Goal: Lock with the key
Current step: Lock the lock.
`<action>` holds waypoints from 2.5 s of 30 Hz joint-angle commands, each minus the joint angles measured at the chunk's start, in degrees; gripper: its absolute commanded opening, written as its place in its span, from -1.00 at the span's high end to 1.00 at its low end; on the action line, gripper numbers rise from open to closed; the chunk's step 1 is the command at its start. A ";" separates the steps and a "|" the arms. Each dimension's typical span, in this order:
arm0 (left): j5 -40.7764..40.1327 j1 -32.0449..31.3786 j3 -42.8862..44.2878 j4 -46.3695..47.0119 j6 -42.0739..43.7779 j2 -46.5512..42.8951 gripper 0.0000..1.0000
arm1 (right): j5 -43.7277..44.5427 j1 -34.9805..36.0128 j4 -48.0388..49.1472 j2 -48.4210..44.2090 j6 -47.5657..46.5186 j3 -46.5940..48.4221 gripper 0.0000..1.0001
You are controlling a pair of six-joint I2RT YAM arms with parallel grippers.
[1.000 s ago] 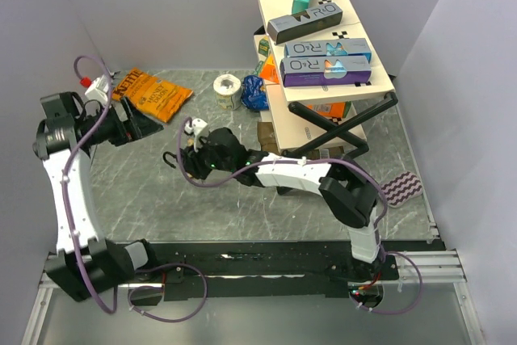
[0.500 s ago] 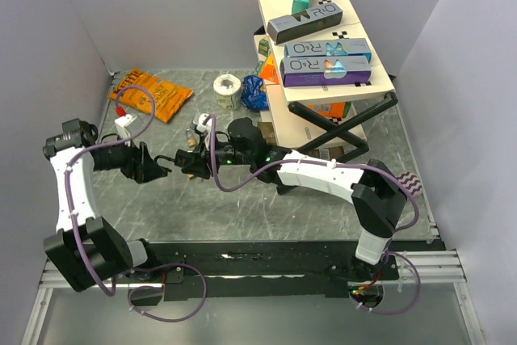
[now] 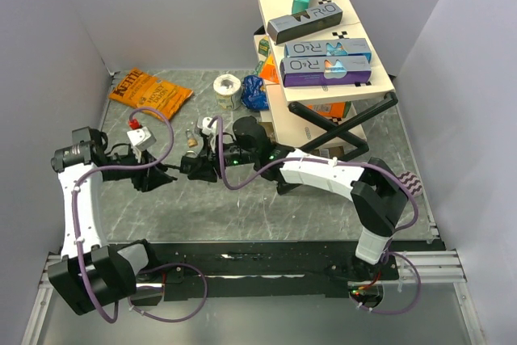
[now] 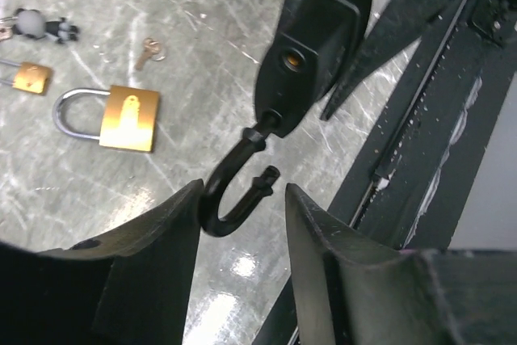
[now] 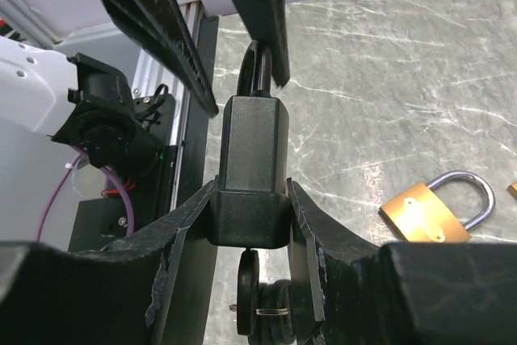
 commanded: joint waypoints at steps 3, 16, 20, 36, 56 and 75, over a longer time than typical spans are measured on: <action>3.63 -1.68 -0.48 -2.13 4.16 -0.60 0.08 | -4.74 -0.74 7.51 -6.05 -0.42 1.29 1.00; 5.04 -2.56 -1.35 -2.04 4.08 -1.39 0.98 | -6.32 -1.26 8.47 -7.37 -0.50 -0.46 1.00; 6.44 -2.47 -0.30 -1.96 2.94 -1.39 0.98 | -6.49 -1.18 6.99 -8.25 -1.47 -0.73 0.33; 8.20 -2.47 1.28 -1.95 4.51 -1.04 0.98 | -6.06 -1.26 -1.01 -12.91 -8.76 -4.34 -0.89; 11.19 -4.76 1.46 -1.95 2.94 -5.78 0.98 | -5.97 -1.18 -4.98 -3.77 -16.94 1.91 -0.97; 14.27 -5.46 1.46 -1.43 -0.14 -7.37 0.98 | -9.22 -0.65 -2.33 -2.98 -19.75 -0.64 0.07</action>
